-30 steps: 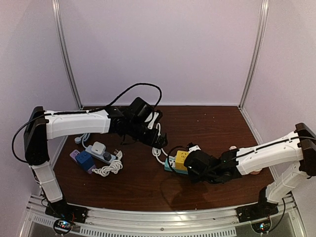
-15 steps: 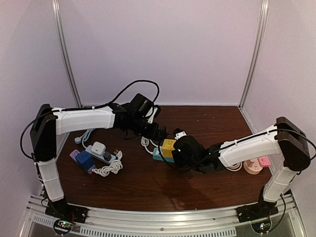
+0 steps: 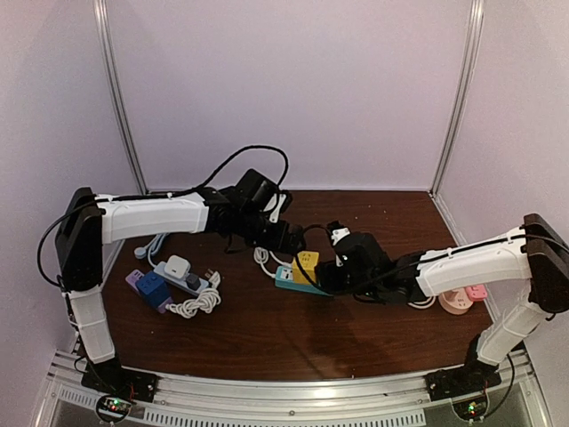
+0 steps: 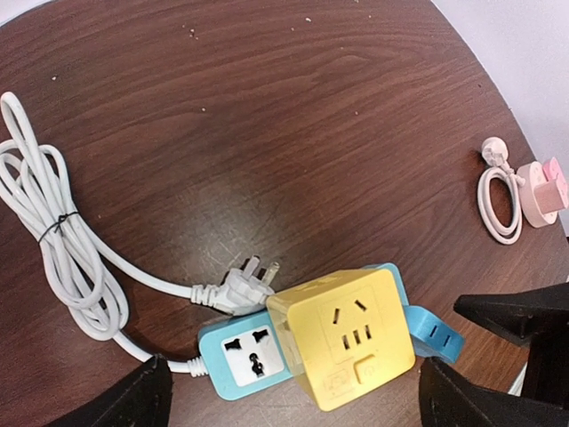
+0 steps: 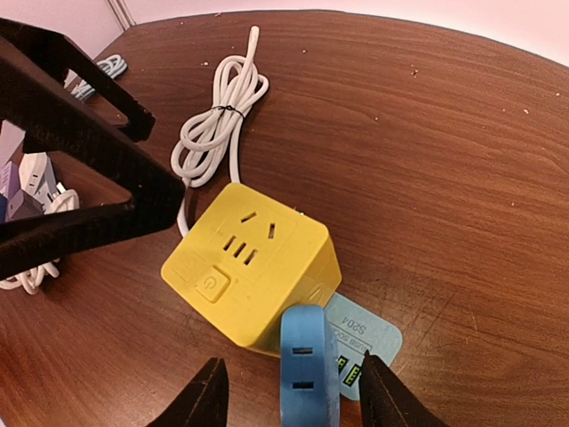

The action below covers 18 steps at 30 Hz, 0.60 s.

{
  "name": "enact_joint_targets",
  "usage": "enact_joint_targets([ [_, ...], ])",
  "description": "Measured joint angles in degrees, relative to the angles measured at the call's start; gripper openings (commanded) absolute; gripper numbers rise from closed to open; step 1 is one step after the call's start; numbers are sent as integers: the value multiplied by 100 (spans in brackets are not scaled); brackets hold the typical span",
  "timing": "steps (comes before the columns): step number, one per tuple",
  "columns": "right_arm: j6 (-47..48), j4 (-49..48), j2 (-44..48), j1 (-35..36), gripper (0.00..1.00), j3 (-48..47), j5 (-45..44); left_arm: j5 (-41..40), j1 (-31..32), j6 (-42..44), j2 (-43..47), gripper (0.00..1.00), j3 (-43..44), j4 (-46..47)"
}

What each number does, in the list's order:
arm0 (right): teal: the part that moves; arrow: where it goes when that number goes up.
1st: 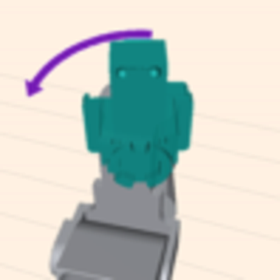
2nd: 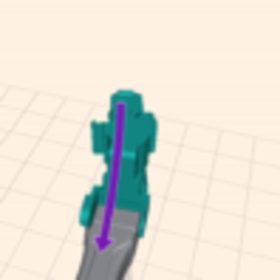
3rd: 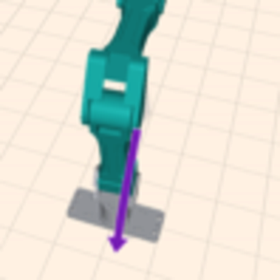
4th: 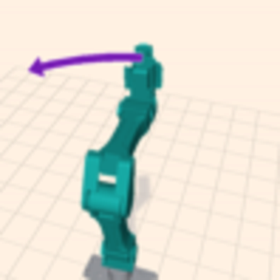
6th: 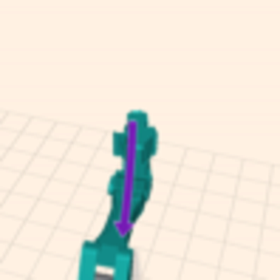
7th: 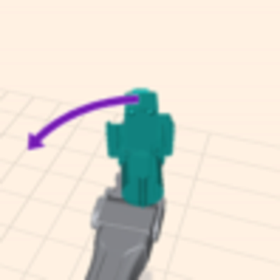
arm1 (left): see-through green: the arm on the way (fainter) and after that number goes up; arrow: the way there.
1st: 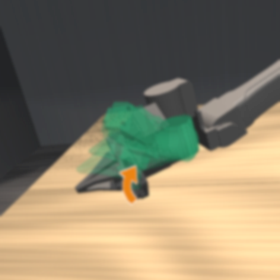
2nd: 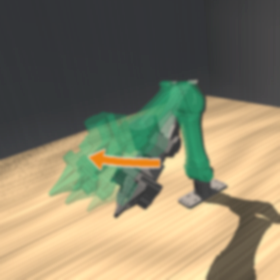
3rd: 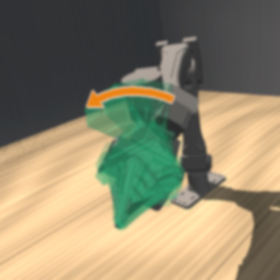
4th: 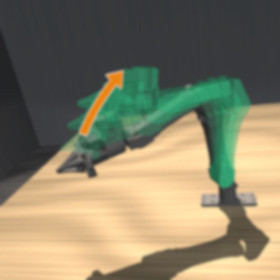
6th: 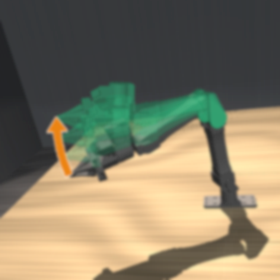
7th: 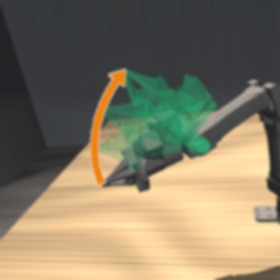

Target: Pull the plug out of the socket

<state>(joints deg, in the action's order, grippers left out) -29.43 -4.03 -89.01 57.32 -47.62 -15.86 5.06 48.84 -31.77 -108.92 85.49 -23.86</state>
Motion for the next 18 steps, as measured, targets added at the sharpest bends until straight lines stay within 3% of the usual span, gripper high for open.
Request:
enact_joint_targets([
  [18,101,-232,90,7,37,529,90,61,210,-376,-369,98,-81,317],
])
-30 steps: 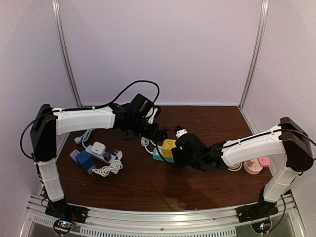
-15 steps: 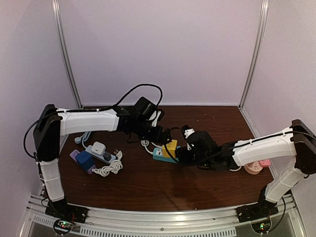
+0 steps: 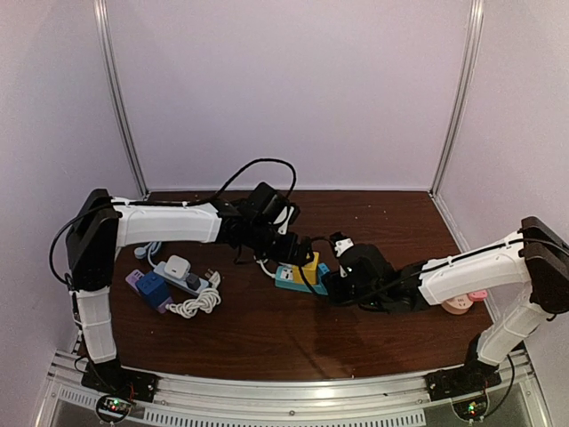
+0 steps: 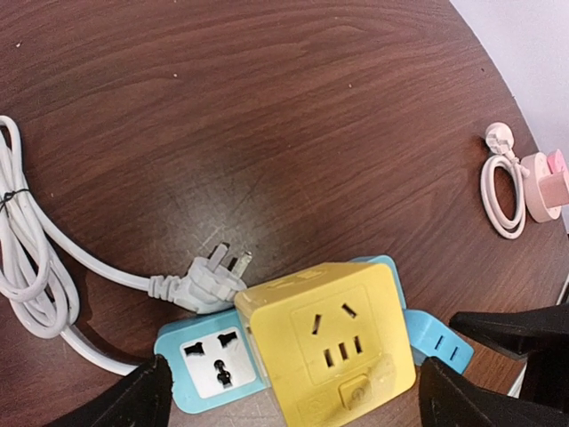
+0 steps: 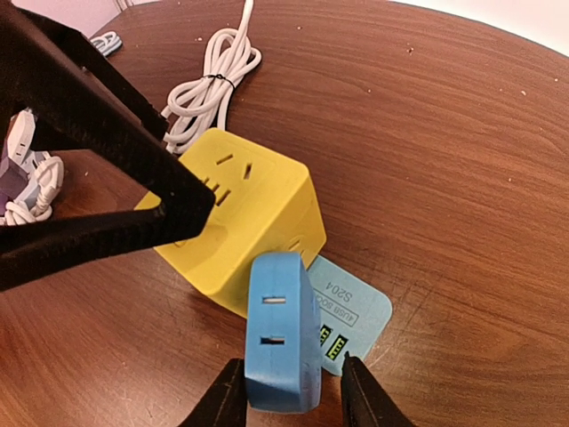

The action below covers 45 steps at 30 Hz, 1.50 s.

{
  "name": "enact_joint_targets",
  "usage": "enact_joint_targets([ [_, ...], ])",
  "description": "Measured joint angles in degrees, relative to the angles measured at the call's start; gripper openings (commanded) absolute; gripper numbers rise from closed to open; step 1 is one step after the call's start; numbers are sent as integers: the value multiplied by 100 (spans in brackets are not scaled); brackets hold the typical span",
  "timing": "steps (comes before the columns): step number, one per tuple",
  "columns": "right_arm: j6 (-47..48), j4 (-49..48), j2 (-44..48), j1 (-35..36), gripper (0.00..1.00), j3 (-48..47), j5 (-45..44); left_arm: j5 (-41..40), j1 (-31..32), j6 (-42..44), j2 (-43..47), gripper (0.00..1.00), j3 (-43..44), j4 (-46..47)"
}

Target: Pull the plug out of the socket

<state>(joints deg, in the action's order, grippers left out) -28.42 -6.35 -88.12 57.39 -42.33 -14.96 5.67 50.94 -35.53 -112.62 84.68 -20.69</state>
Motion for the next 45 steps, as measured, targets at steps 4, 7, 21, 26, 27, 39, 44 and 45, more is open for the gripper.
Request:
enact_joint_targets([
  [4,7,-208,-131,0,35,-4,-57,-76,0,-46,-2,98,0,7],
  [7,22,-258,-302,2,33,-42,-63,-98,0,-87,-37,98,-2,11],
  [21,59,-284,-494,63,17,-109,-337,-98,42,-144,-221,98,101,-39],
  [26,125,-269,-590,116,12,-216,-490,-160,133,-146,-452,98,498,-72],
  [27,127,-262,-614,133,12,-243,-520,-175,162,-146,-463,98,514,-72],
  [39,101,-153,-695,249,0,-319,-837,-525,210,-350,-503,87,466,-111],
  [44,55,-76,-710,313,0,-350,-957,-573,243,-404,-503,78,455,-33],
  [45,37,-74,-715,323,0,-352,-973,-575,249,-407,-503,76,455,-26],
])
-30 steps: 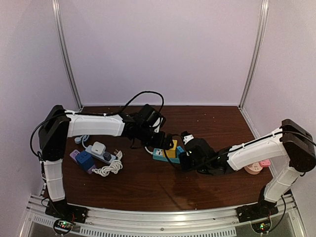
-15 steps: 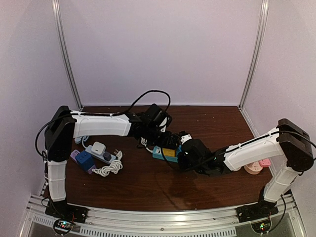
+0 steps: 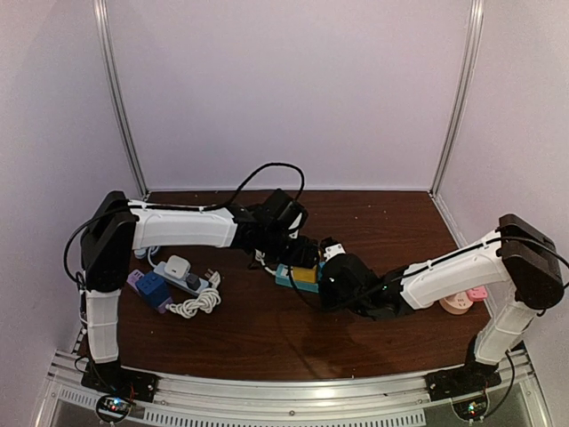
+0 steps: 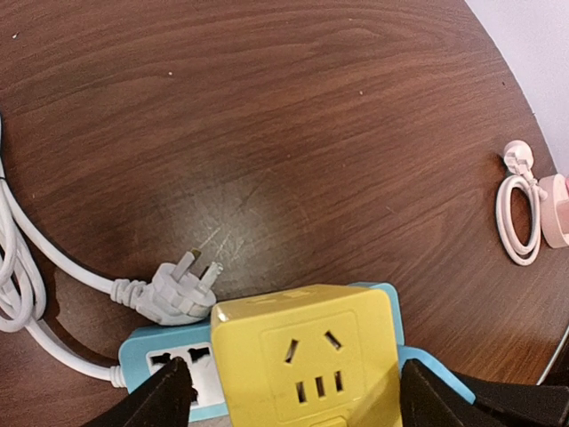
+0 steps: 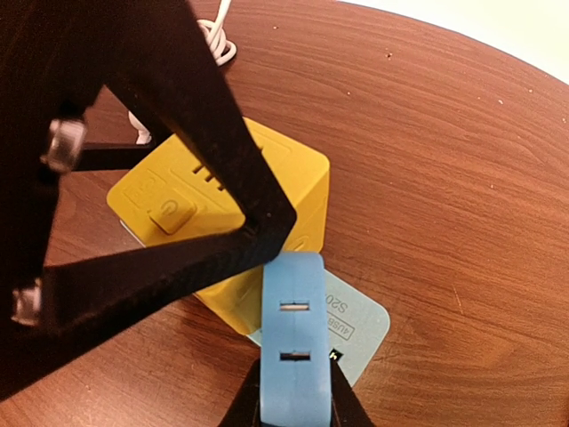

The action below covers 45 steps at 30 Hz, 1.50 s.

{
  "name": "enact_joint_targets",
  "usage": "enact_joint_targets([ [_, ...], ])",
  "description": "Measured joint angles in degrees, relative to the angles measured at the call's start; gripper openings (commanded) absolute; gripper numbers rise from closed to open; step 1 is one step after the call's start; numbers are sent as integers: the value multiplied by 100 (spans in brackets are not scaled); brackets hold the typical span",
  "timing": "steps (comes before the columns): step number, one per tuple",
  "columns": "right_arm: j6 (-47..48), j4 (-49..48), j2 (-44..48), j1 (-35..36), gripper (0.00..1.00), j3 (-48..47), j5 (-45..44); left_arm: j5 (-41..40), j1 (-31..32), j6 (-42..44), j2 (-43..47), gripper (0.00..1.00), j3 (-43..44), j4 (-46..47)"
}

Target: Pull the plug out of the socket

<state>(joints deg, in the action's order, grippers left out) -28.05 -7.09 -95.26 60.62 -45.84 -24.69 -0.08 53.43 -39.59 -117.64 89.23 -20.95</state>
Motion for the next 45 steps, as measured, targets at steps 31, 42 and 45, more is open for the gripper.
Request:
enact_joint_targets([
  [31,-479,492,243,74,0,107,-461,-291,79,74,13,65,-173,496],
  [42,-170,264,280,-17,0,177,-199,-42,-24,149,59,78,-164,328],
  [45,-90,258,271,-17,0,162,-195,4,-35,175,57,81,-63,153],
])
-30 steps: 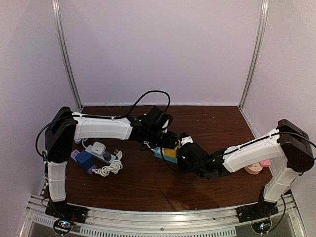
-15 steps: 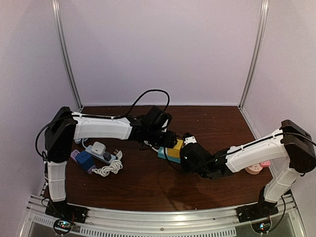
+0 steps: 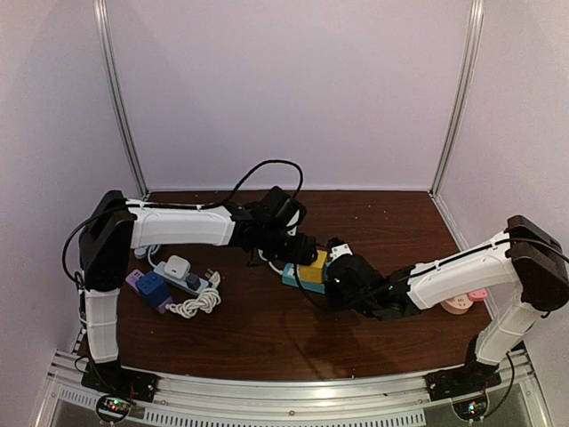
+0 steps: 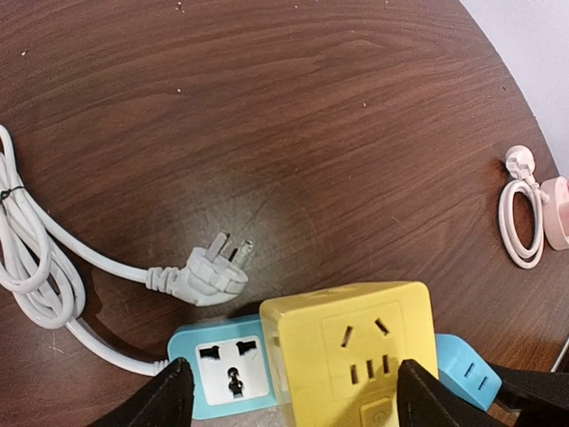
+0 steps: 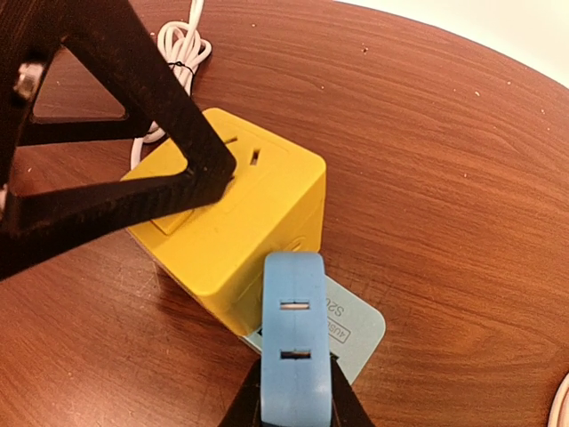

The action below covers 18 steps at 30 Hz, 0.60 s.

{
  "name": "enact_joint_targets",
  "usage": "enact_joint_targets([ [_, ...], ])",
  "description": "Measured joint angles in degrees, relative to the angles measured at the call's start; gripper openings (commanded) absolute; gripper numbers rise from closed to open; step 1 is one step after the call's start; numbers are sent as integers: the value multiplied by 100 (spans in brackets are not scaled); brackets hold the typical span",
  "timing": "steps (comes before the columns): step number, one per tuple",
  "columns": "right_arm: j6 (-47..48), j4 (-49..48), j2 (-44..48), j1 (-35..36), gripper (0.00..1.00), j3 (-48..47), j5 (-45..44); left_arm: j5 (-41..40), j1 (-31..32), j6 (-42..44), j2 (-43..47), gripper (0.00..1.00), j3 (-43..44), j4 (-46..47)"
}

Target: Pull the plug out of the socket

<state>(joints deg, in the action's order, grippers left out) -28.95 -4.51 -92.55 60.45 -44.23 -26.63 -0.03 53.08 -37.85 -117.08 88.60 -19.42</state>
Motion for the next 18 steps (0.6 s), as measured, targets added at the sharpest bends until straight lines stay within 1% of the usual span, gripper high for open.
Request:
enact_joint_targets([
  [2,42,-2,-15,0,0,-44,-7,22,9,33,-28,85,181,-232],
  [8,111,-17,-59,2,0,-96,-33,-9,98,72,-245,86,688,-551],
  [18,295,-142,-308,116,0,-278,-63,-470,140,0,-525,84,885,-776],
])
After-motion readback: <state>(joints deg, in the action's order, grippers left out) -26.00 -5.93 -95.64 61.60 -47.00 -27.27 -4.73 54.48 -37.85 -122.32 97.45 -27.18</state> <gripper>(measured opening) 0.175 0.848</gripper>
